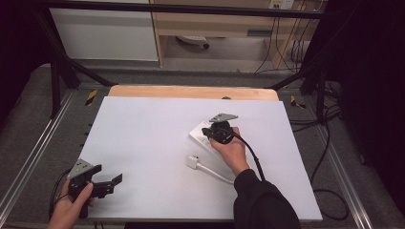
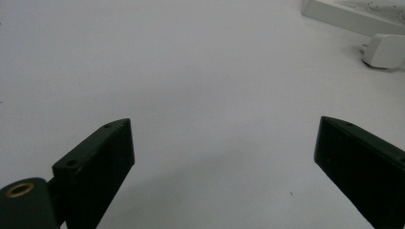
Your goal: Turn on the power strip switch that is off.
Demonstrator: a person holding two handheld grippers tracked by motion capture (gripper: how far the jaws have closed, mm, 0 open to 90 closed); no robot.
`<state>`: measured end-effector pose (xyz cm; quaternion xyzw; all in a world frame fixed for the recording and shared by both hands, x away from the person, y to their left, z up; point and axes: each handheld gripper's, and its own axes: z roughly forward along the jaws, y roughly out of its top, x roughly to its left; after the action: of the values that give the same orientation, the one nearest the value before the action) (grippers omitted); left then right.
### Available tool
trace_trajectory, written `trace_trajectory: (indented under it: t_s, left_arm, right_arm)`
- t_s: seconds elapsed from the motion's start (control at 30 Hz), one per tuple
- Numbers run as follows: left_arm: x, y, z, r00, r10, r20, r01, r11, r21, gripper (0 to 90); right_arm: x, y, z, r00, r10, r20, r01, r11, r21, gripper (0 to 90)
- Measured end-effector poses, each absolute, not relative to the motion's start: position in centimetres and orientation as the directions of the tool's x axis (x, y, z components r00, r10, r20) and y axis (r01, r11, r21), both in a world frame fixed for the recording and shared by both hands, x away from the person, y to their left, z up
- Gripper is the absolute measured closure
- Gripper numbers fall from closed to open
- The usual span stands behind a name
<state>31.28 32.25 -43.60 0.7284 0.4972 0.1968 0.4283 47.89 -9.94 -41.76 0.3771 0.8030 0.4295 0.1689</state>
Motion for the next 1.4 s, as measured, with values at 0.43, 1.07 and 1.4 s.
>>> trace_trajectory:
  t_s: [0.43, 1.07, 1.4]
  left_arm:
    - [31.3, 32.2, -43.6, 0.430, 0.892, -0.139, 0.556, -0.140, 0.819, 6.4]
    - [31.3, 32.2, -43.6, 0.432, 0.891, -0.140, 0.556, -0.141, 0.819, 6.4]
    - [31.3, 32.2, -43.6, 0.433, 0.890, -0.139, 0.557, -0.143, 0.818, 6.3]
  right_arm:
    - [47.7, -9.6, -42.3, -0.665, 0.745, 0.058, 0.481, 0.367, 0.796, 90.0]
    - [47.6, -9.2, -42.8, -0.665, 0.745, 0.052, 0.501, 0.393, 0.772, 90.0]
    - [47.6, -9.2, -42.9, -0.662, 0.748, 0.050, 0.512, 0.403, 0.759, 90.0]
